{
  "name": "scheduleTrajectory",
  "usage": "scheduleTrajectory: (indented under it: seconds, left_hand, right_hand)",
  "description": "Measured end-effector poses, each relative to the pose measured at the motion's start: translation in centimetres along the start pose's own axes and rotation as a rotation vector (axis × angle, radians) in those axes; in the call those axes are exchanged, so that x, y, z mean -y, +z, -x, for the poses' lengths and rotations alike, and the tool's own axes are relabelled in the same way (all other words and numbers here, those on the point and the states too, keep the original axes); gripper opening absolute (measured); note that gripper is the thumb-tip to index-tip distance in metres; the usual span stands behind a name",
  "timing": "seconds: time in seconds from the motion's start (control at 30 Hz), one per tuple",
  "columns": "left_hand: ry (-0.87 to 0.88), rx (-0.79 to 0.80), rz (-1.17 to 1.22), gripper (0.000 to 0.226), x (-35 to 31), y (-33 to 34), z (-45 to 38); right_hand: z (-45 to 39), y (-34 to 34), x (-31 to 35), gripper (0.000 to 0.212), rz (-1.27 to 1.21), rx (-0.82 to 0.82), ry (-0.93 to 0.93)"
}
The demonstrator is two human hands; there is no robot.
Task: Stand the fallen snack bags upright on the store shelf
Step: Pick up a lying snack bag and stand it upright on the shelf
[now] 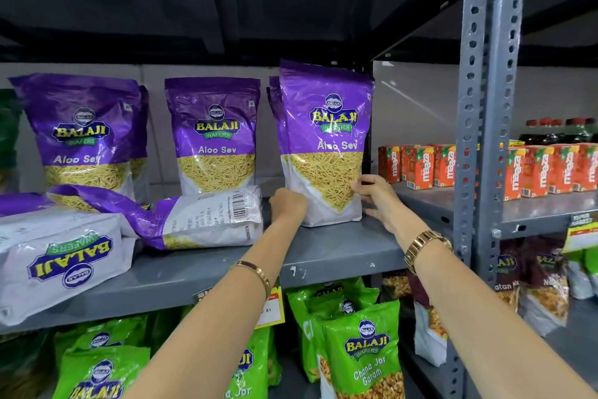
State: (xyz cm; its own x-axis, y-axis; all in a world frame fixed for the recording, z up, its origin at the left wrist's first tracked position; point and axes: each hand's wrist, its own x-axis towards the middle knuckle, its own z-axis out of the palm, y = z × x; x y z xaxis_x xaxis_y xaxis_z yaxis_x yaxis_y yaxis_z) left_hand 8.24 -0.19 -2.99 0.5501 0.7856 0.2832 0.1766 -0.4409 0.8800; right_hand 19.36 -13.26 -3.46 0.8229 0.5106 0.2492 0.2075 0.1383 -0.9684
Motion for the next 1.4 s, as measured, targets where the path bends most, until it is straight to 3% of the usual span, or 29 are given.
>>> scheduleTrajectory:
  seconds: [0.13,0.2,0.23,0.3,0.5,0.77,1.03,1.13,1.27,1.4]
  left_hand:
    - [-0.042,0.201,0.081,0.031,-0.3,0.1,0.3]
    - [-0.025,0.333,0.089,0.058,0.2,0.4,0.6]
    - [-0.008,0.374,0.061,0.075,0.5,0.5,0.8]
    - [0.042,0.395,-0.022,0.086,0.9,0.6,0.9]
    - [0.130,0.492,-0.144,0.083,1.7,-0.1,1.6]
    - [0.146,0.509,-0.040,0.081,1.9,-0.8,2.6]
    - [0.109,0.489,-0.072,0.085,2.2,-1.6,3.6]
    - [0.128,0.479,-0.098,0.084,2.0,-1.8,4.1]
    - [0.164,0.461,-0.187,0.087,1.7,-2.1,4.8]
    - [0.194,0.483,-0.264,0.088,1.4,-2.4,5.4]
  right_hand:
    - [0.1,0.5,0.3,0.058,-0.088,-0.024,0.014]
    - [0.4,0.7,0.3,0.060,-0.113,-0.023,0.041]
    - [0.5,0.7,0.4,0.055,-0.101,0.000,0.039]
    - [0.8,0.7,0.5,0.038,-0.063,0.055,0.045]
    - [2.0,-0.2,0.3,0.014,-0.032,0.080,0.026]
    - [3.8,-1.1,0.3,0.016,0.055,0.091,-0.059]
    - [5.6,-1.7,0.6,0.009,-0.022,0.144,-0.110]
    - [5.6,-1.7,0.6,0.024,-0.045,0.114,-0.102]
    - [5.7,-1.6,0.8,0.064,-0.036,0.121,-0.098]
    - [5.3,-1.7,0.6,0.053,-0.058,0.099,-0.099]
